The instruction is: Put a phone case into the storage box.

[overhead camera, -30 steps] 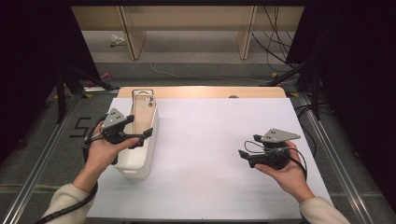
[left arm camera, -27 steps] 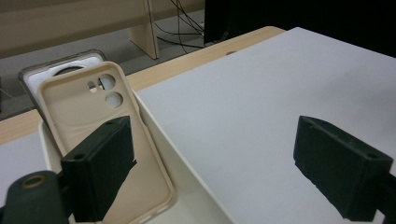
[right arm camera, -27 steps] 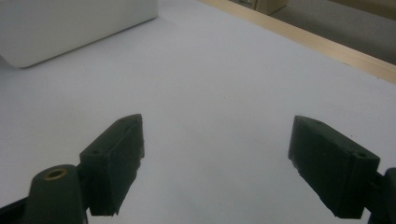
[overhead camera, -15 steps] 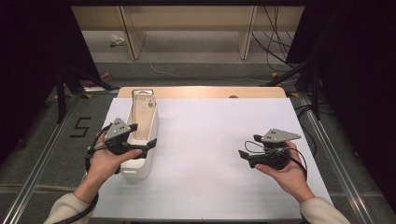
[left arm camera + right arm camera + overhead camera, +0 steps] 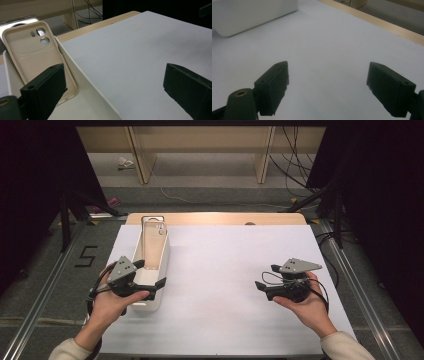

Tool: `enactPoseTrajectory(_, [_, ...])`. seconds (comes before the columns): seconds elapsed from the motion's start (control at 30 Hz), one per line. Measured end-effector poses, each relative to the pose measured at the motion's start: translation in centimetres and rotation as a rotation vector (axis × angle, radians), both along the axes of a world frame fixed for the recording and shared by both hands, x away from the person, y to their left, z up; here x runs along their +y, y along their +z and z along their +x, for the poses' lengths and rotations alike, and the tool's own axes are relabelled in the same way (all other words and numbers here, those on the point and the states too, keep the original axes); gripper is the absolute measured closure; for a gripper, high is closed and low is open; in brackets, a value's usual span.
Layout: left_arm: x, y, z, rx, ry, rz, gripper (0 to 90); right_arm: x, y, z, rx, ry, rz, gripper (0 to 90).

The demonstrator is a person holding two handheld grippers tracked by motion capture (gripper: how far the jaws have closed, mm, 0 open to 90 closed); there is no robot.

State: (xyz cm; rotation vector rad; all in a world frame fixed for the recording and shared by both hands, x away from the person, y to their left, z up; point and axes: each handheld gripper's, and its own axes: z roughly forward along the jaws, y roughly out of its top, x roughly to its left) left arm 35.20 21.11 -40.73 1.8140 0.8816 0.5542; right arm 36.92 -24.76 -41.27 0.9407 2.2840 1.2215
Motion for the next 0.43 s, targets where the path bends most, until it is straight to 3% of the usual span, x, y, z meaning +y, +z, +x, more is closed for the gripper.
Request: enactPoseTrajectory(0.43, [-0.23, -0.37, -0.44, -0.037, -0.009, 0.014, 5.0, 0.05, -0.02, -0.01, 0.000, 0.002, 0.007, 18.4])
